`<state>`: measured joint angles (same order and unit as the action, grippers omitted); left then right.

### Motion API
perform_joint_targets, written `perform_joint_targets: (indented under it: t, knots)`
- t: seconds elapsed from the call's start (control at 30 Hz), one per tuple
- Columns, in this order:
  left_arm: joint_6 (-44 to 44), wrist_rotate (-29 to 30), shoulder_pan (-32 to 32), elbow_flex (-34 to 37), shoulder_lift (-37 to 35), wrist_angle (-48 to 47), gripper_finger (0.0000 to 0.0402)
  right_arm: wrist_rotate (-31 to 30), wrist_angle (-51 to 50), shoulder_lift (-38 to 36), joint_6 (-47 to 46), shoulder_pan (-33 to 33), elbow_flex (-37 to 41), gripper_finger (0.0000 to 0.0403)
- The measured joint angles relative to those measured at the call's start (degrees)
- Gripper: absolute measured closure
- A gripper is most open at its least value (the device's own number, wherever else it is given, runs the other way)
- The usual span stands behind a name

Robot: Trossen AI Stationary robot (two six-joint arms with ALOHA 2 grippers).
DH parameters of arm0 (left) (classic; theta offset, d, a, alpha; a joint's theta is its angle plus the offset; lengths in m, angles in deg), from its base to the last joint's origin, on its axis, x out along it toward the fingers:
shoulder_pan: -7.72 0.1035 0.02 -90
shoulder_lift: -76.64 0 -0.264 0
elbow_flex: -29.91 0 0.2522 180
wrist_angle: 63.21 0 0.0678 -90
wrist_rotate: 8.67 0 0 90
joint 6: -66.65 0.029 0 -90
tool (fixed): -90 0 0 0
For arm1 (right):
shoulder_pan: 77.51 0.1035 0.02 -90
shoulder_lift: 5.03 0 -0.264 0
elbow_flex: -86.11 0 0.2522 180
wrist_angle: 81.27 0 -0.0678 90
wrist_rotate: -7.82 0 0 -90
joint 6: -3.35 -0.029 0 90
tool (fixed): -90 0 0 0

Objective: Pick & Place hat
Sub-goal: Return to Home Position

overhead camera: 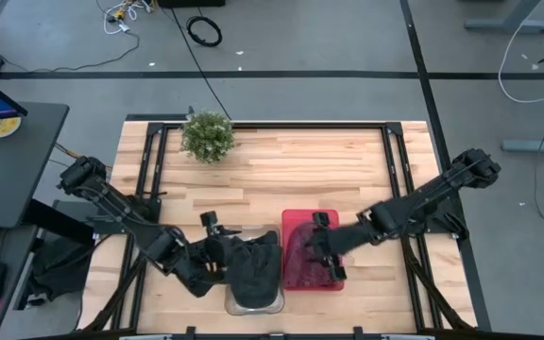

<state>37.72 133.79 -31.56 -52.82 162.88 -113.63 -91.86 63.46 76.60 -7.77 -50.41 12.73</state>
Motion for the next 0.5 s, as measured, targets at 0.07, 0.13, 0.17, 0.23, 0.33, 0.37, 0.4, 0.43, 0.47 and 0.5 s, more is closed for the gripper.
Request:
perform_joint_targets:
  t: [0.07,0.13,0.17,0.23,0.33,0.37,0.4,0.43,0.47,0.5]
  knots:
    - [1.89,-1.4,1.63,0.0,0.0,-0.13,0.0229,4.59,1.51,-0.09,3.16,-2.86,0.0,0.0229]
    - [3.91,-2.33,3.22,0.0,-0.02,-0.08,0.0229,7.89,3.0,-0.11,5.75,-5.79,-0.01,0.0229]
    - [4.89,-2.7,4.02,0.01,-0.18,-0.1,0.0229,9.06,3.05,-0.13,6.65,-7.21,-0.01,0.0229]
    - [7.03,-4.01,5.74,0.43,-0.7,0.46,0.0229,11.39,2.97,-0.13,8.56,-9.83,0.0,0.023]
    - [10.7,-7.47,8.89,4.94,-3.05,5.08,0.0229,14.7,3.35,-0.15,10.82,-13.16,0.36,0.023]
    - [12.81,-9.33,10.23,7.37,-4.42,8.34,0.0229,15.36,3.42,-0.15,11.35,-14.13,0.63,0.023]
    - [15.3,-12.04,11.99,10.63,-6.24,12.66,0.0229,16.1,3.43,-0.15,11.76,-15.11,0.87,0.023]
    - [17.82,-14.97,13.83,14.11,-8.36,17.4,0.0229,16.53,3.4,-0.15,12.26,-16.04,0.98,0.023]
    - [20.02,-18.14,15.79,17.81,-10.63,21.63,0.0229,16.82,3.45,-0.15,12.68,-16.9,1.04,0.023]
    - [21.77,-20.91,18.06,21.4,-13.03,25.42,0.0229,16.94,3.49,-0.17,13.27,-17.72,1.05,0.023]
